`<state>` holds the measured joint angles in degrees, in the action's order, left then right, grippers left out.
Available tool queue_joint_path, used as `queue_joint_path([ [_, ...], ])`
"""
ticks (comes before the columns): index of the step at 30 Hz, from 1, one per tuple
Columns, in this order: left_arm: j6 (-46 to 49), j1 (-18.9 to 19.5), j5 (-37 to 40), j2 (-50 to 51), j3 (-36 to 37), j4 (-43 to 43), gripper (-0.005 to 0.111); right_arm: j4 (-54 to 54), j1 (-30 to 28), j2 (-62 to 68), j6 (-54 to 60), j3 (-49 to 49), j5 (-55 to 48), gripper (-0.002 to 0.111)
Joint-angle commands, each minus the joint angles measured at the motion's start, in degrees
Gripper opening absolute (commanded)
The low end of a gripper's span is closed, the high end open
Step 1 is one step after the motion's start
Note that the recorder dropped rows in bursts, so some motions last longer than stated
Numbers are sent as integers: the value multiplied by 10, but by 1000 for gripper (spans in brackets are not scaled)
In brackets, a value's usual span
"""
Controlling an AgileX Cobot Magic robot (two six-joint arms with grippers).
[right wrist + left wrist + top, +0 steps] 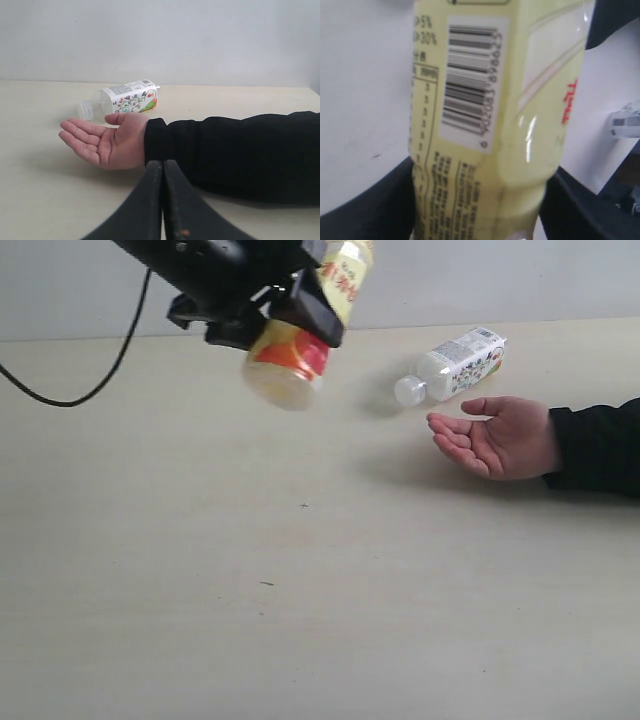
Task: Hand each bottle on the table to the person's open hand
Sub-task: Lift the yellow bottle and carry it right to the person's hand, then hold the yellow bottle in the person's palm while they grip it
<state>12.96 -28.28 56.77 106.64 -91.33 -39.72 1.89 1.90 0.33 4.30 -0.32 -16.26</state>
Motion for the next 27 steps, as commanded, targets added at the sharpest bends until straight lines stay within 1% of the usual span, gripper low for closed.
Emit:
queue_joint_path([
  [1, -35, -72, -102, 20, 6, -40, 0, 1, -3, -3, 2, 3, 0, 0],
  [3, -76, -104, -155, 32, 6, -38, 0, 1, -3, -3, 2, 3, 0, 0],
  [7, -153, -152, -244, 56, 6, -35, 0, 1, -3, -3, 2, 3, 0, 0],
  [12, -229, -192, -336, 97, 6, -43, 0, 1, -3, -3, 2, 3, 0, 0],
  [14, -241, -203, -355, 113, 2, -51, 0, 1, -3, -3, 2, 3, 0, 0],
  [17, -244, -209, -375, 136, -16, -55, 0, 1, -3, -3, 2, 3, 0, 0],
  [22, -255, -215, -378, 177, -57, -46, 0, 1, -3, -3, 2, 3, 0, 0],
  [27, -320, -233, -378, 218, -109, 32, 0, 1, -3, -3, 2, 3, 0, 0],
])
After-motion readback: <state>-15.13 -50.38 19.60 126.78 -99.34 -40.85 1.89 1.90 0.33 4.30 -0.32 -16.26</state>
